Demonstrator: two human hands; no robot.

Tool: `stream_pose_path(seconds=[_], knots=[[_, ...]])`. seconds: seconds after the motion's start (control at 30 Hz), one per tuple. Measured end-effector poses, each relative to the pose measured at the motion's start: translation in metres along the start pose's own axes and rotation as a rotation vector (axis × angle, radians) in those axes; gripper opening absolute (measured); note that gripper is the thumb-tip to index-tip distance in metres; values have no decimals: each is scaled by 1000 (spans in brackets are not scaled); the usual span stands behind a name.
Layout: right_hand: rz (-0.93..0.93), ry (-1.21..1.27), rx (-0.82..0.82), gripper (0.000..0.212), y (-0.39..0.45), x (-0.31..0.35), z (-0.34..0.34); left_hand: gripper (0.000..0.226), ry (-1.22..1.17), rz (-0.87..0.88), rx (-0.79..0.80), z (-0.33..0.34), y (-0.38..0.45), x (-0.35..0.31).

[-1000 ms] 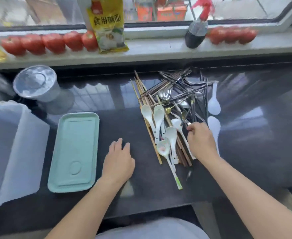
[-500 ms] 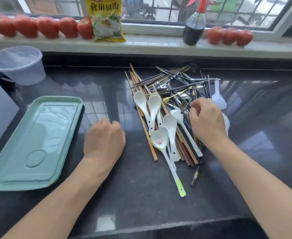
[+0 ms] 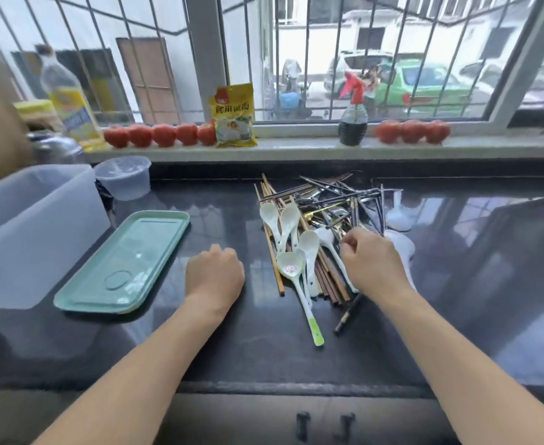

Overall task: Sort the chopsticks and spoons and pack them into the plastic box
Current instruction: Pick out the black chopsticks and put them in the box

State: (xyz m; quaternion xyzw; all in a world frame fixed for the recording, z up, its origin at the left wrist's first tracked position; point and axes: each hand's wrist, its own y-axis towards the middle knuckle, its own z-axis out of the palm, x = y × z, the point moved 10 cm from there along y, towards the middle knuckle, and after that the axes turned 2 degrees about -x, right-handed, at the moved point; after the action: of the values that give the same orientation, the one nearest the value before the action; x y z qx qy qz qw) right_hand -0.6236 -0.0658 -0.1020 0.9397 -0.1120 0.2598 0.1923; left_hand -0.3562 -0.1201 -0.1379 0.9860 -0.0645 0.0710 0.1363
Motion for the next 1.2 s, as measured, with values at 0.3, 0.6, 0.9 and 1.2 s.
stream_pose_path(seconds=[0.3,0.6,0.9,1.2], knots=[[51,18,11,17,72,26,28,29,-246,-116,32,9,85,28],[425,-44,-244,19,107,-74,-36,23,-551,-142,-178,19,100,23],[304,-230,-76,27,102,-46,11,21,-788,-18,-303,3,86,11],[326,-102,-83,20,102,-54,19,19,-859,51,-316,-4,82,3]])
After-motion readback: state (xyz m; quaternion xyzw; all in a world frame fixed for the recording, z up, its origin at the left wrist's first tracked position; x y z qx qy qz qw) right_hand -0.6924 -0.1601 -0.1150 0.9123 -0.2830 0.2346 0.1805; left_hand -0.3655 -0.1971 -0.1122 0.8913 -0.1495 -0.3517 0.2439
